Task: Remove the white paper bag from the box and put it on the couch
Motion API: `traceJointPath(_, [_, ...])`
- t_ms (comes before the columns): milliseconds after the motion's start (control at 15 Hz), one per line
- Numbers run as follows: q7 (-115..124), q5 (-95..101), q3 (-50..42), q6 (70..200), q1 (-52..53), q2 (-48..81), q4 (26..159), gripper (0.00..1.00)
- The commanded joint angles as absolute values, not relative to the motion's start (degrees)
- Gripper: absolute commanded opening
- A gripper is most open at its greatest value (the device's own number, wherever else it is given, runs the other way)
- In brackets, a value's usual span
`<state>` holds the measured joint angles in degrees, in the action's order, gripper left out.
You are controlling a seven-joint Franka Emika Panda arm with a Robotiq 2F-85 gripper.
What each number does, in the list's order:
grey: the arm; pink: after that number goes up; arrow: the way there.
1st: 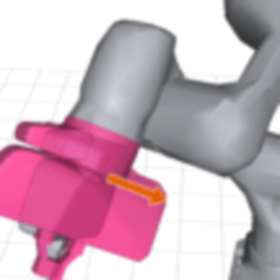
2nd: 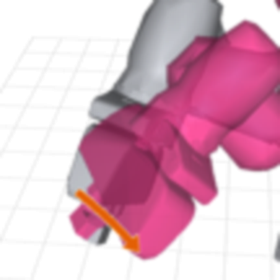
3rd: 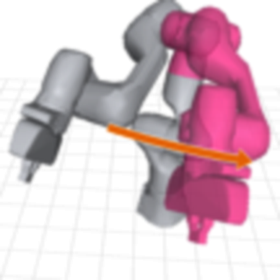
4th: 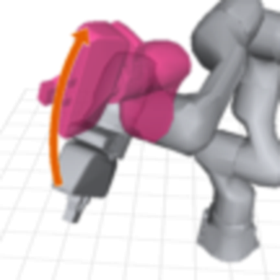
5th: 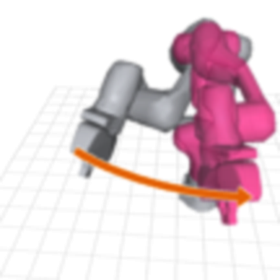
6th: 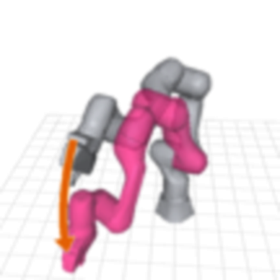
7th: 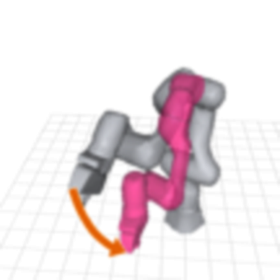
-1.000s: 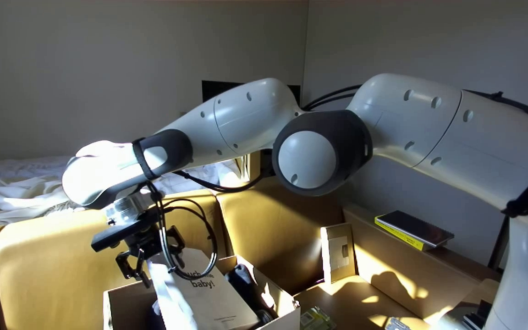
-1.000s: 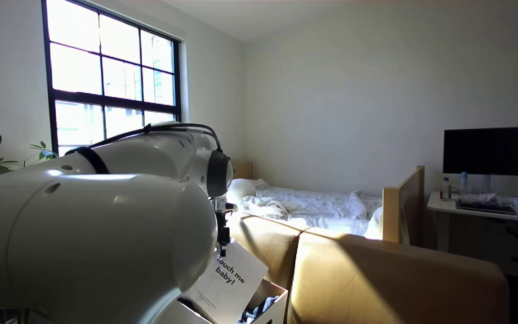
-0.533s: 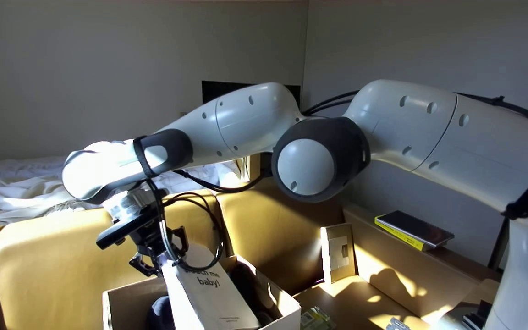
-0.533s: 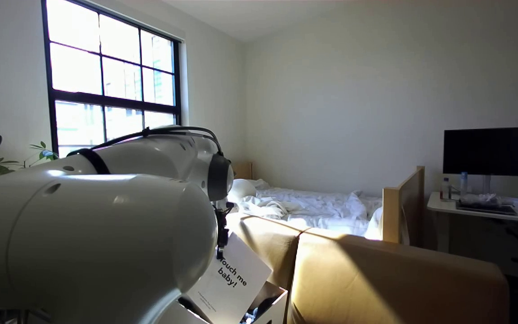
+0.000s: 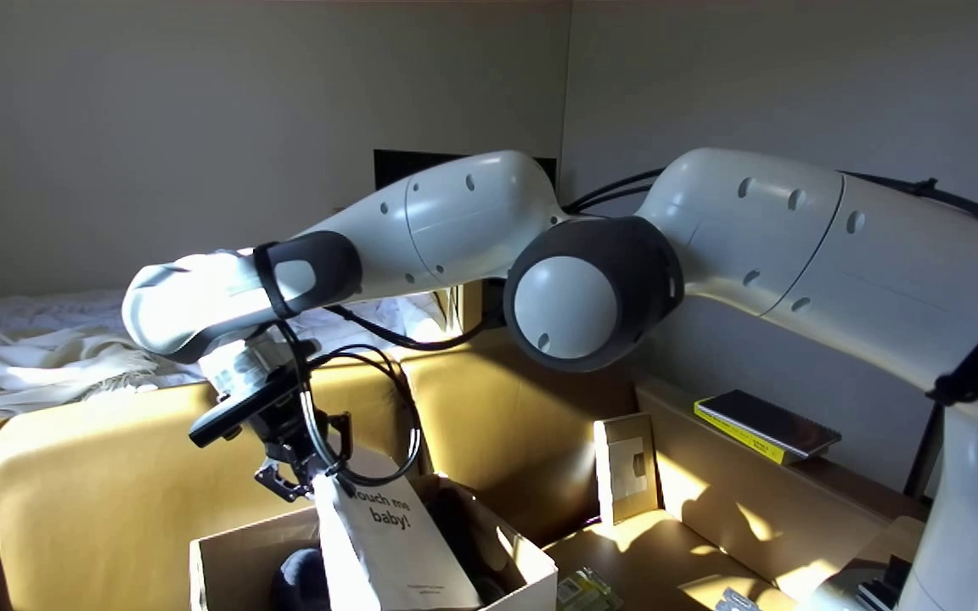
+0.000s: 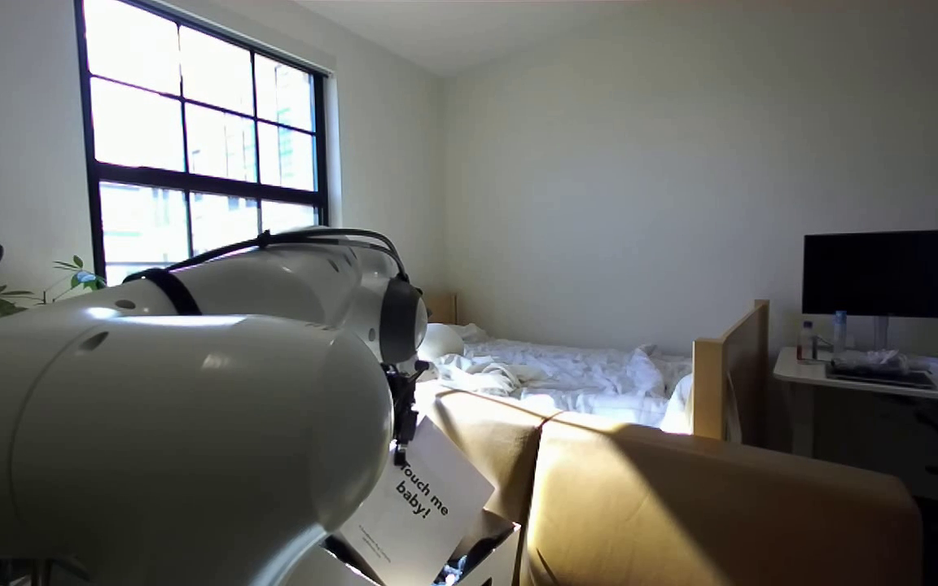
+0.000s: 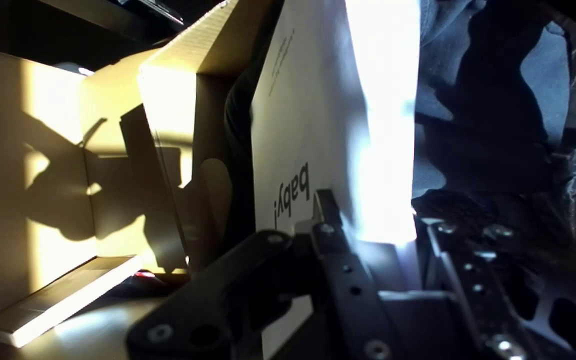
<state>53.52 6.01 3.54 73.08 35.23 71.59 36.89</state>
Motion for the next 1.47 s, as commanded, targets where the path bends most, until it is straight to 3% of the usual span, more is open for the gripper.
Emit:
traceJointPath(0, [56.6,3.6,4.3,69.2,34.1,69.4,37.7,0.07])
traceJointPath(800, [78.7,8.0,-1.0,51.5,39.6,52.0,35.1,0.06])
traceJointPath(1400, [79.6,18.0,-12.1,41.9,33.8,44.6,37.7,0.06])
